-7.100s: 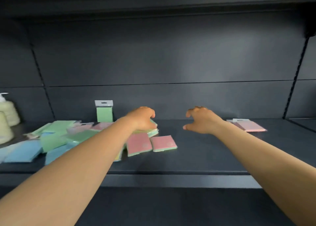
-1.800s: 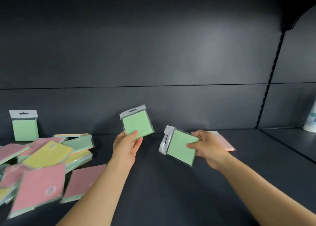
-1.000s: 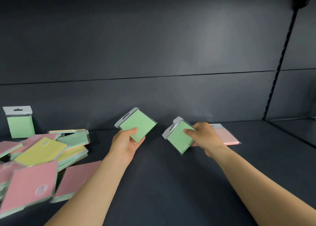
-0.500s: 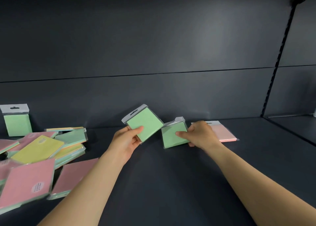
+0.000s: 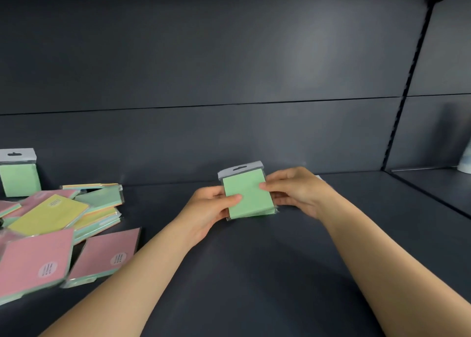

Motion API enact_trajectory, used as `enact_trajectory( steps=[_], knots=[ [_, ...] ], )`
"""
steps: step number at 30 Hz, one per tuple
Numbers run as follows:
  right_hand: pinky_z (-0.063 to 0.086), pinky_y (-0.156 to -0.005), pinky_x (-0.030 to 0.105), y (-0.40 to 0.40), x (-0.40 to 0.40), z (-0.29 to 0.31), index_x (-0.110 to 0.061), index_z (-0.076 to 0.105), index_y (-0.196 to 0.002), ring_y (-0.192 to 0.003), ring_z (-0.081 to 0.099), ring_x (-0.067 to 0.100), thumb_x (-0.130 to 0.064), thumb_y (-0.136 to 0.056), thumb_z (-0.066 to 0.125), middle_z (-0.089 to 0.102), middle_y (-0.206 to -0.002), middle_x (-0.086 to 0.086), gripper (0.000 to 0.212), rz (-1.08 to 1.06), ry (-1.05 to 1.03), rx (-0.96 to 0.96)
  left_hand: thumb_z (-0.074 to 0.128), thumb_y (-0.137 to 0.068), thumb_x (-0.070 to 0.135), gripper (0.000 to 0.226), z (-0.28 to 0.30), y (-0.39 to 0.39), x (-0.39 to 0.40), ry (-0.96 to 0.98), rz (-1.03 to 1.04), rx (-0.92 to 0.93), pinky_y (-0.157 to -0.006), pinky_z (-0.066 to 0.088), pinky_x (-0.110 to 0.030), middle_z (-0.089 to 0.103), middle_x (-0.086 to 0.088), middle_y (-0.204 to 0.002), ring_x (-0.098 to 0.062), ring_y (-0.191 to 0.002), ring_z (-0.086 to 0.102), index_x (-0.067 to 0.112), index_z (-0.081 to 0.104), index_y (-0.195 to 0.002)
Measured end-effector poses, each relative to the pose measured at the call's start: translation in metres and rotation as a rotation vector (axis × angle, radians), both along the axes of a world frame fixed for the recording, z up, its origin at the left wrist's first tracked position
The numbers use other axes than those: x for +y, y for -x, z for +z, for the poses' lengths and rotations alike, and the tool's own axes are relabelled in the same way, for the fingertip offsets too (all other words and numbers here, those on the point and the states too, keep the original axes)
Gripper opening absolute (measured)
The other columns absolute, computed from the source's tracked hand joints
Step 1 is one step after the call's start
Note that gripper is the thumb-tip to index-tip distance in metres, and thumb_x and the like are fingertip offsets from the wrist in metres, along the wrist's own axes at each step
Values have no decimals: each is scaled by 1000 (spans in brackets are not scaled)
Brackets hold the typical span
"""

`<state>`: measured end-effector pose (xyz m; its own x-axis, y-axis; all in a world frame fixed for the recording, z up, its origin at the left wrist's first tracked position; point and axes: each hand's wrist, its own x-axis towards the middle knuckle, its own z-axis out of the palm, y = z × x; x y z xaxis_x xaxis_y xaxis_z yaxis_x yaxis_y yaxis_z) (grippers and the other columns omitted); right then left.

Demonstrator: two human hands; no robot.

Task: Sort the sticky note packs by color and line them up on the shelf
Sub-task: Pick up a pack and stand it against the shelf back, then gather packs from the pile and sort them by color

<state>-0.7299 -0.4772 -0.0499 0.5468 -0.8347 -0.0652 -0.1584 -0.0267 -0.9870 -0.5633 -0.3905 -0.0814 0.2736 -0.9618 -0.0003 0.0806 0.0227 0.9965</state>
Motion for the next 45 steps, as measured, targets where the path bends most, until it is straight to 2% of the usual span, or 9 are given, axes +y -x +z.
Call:
enact_trajectory(
  steps=[9,12,15,18,24,29,37,40,45],
  knots=[
    [58,-73,27,-3,-10,-12,4,67,-87,-76,68,19,-6,-78,74,70,-87,12,15,-99,118,292,74,-78,21,13,-10,2,-5,-102,145,-532,-64,45,-15,65,2,-71,-6,-60,55,17,74,-91],
    [57,-84,37,-1,-11,-14,13,66,-92,-71,64,21,-8,-74,77,64,-74,11,30,-153,185,377,76,-75,25,19,-11,3,-6,-114,168,-560,-66,41,-23,58,0,-68,-12,-64,52,13,74,-89],
    [53,-85,43,-3,-2,-11,8,68,-81,-70,62,28,-19,-74,74,59,-69,15,29,-196,333,541,77,-75,29,42,-6,4,-1,-125,218,-519,-82,50,-24,66,-1,-88,-16,-84,64,9,68,-111],
    [50,-78,35,-12,19,0,-1,67,-93,-92,63,33,-31,-78,71,68,-90,16,34,-282,620,699,72,-80,30,52,17,-11,15,-159,212,-596,-95,49,-33,67,-3,-103,-21,-99,66,8,58,-125],
    [40,-84,32,-81,86,31,-15,54,-116,-111,54,29,-48,-82,65,57,-121,6,48,-46,973,793,61,-88,35,49,83,-103,111,-231,235,-1191,-98,40,-29,56,-5,-130,-22,-120,52,11,53,-130],
    [43,-89,36,-170,170,55,-17,51,-124,-118,49,27,-56,-78,64,54,-126,5,62,79,1018,763,59,-87,37,41,100,-205,220,-430,231,-1538,-88,44,-34,58,-12,-117,-30,-112,52,3,61,-110],
    [39,-77,28,-310,309,67,-14,56,-116,-108,53,25,-50,-82,62,58,-119,5,50,177,1058,714,61,-86,43,45,103,-351,377,-585,258,-1471,-96,41,-32,54,-9,-125,-23,-112,52,9,57,-116],
    [40,-79,29,-351,347,62,-16,55,-118,-108,52,23,-50,-80,64,57,-119,3,52,199,1030,687,61,-87,42,61,98,-391,422,-591,279,-1388,-105,36,-31,44,-5,-142,-22,-129,43,11,44,-137],
    [38,-87,28,-404,381,53,-22,51,-123,-116,48,20,-49,-82,64,51,-129,-1,51,242,948,693,67,-80,47,55,78,-443,453,-594,321,-1203,-86,41,-25,55,-2,-123,-18,-112,53,15,56,-123]
  ],
)
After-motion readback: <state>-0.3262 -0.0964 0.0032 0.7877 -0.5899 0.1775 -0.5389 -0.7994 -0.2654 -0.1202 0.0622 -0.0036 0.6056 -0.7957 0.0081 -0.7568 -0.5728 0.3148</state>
